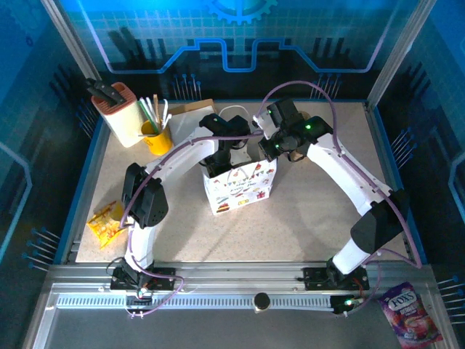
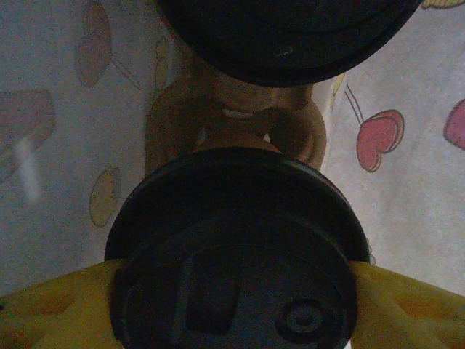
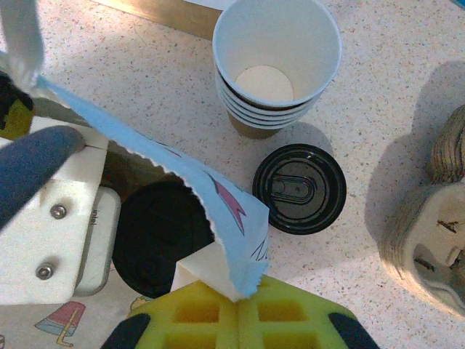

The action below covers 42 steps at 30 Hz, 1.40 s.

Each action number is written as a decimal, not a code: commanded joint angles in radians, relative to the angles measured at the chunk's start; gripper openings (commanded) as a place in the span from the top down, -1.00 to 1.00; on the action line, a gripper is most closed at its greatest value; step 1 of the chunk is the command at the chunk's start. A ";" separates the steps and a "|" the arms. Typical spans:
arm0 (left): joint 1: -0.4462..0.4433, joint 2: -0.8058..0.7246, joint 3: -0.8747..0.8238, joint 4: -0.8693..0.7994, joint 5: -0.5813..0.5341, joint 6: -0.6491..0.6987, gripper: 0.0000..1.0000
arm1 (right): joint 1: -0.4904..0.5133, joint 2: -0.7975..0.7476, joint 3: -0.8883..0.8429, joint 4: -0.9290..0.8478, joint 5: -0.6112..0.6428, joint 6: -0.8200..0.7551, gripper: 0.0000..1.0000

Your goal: Pack the takeout coffee

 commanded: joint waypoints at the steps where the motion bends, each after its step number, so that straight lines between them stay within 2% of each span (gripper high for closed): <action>1: 0.002 0.013 0.022 -0.019 -0.006 -0.018 -0.04 | -0.005 0.034 -0.005 -0.054 -0.011 -0.013 0.86; 42: -0.003 0.008 0.022 -0.002 0.000 -0.017 -0.05 | -0.005 0.041 -0.002 -0.059 -0.012 -0.014 0.86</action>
